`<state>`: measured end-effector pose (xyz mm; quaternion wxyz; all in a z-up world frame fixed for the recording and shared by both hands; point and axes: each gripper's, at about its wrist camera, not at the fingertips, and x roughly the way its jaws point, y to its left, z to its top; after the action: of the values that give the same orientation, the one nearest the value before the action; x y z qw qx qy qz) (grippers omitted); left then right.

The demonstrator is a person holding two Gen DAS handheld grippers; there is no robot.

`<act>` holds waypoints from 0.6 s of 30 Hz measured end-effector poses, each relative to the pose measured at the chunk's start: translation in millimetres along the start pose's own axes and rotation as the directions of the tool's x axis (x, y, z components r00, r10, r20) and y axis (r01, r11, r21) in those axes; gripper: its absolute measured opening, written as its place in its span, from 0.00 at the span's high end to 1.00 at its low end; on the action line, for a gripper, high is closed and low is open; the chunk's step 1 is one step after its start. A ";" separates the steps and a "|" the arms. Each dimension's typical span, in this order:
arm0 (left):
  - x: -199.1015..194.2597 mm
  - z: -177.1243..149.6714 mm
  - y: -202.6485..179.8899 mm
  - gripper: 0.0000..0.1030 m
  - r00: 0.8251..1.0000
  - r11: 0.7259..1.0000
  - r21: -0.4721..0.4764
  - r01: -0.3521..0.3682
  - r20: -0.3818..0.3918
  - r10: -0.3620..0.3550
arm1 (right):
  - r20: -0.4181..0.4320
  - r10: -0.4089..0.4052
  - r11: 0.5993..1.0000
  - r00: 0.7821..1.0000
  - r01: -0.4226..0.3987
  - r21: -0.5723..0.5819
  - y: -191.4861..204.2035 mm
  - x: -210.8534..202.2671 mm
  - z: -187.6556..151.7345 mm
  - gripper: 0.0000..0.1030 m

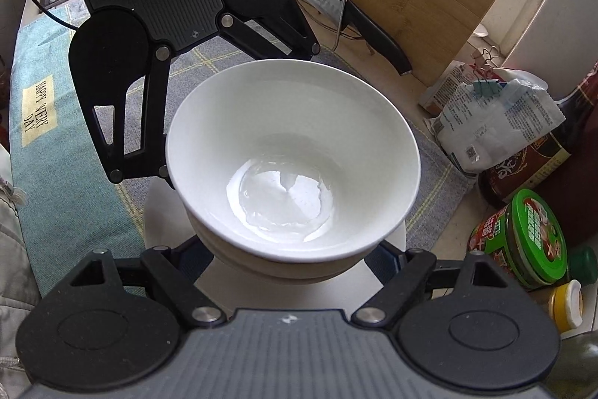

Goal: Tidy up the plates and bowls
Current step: 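Carry the bowl stack with both tools over the white plate stack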

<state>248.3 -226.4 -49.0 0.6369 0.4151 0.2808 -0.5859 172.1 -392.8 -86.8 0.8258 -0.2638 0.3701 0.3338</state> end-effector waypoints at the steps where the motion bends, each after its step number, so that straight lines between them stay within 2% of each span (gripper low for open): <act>1: 0.2 -0.4 0.5 0.29 1.000 1.000 0.000 -0.001 0.000 0.001 | -0.001 0.001 1.000 1.000 -0.001 0.001 0.3 0.0 0.2 0.13; 18: 7.6 -2.7 1.4 0.29 1.000 1.000 -0.017 0.012 0.001 -0.012 | -0.018 0.016 1.000 1.000 -0.016 0.019 -4.2 9.6 -2.3 0.13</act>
<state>251.2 -228.1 -56.5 0.6371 0.4079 0.2880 -0.5872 179.1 -393.6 -94.8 0.8222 -0.2560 0.3828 0.3345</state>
